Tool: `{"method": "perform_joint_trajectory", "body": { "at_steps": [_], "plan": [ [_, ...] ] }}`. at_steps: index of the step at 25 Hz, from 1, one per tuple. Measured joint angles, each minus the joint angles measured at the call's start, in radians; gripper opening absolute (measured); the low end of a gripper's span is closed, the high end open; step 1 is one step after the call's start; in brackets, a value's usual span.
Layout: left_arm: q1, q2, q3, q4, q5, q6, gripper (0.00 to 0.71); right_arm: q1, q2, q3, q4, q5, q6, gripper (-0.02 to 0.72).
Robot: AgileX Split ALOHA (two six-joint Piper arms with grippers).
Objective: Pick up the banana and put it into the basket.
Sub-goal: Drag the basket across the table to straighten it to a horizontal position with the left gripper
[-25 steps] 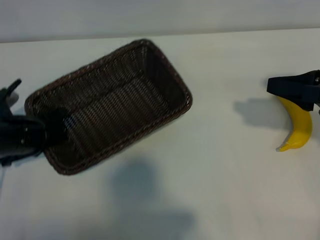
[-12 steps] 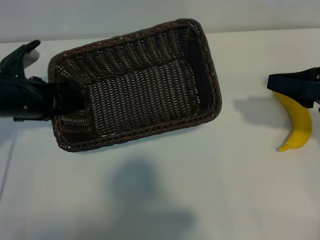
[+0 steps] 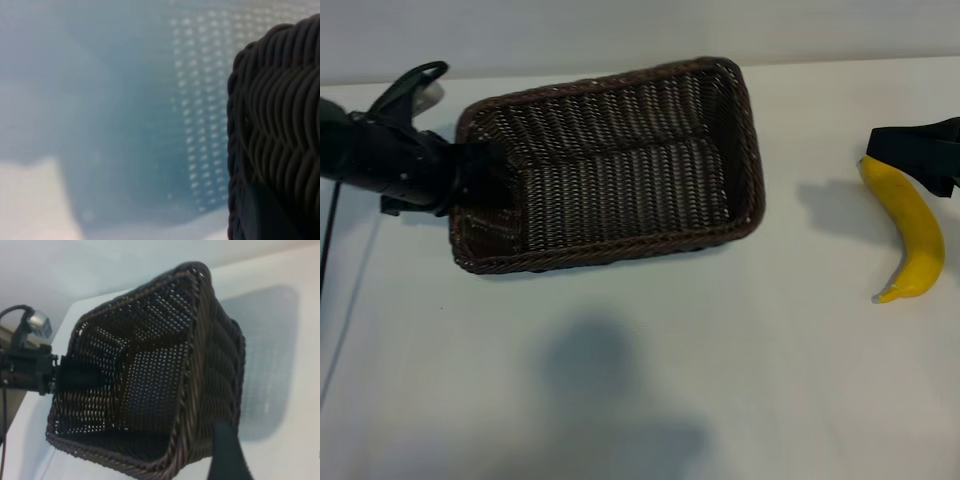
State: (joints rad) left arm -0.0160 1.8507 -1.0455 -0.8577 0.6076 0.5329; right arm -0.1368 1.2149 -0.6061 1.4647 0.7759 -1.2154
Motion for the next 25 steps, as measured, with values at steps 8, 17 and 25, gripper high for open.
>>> {"method": "perform_joint_trajectory", "body": {
  "at_steps": [8,17,25],
  "plan": [
    [-0.108,0.032,-0.099,0.221,-0.001,-0.223,0.164,0.0,0.0,0.0,0.0,-0.011,0.0,0.445],
    [-0.13,0.105,-0.1,0.249,-0.053,-0.283,0.164,0.0,0.0,0.0,0.0,-0.011,0.0,0.445],
    [-0.145,0.105,-0.108,0.255,-0.056,-0.283,0.164,0.0,0.0,0.0,0.0,-0.01,0.0,0.445]
  ]
}}
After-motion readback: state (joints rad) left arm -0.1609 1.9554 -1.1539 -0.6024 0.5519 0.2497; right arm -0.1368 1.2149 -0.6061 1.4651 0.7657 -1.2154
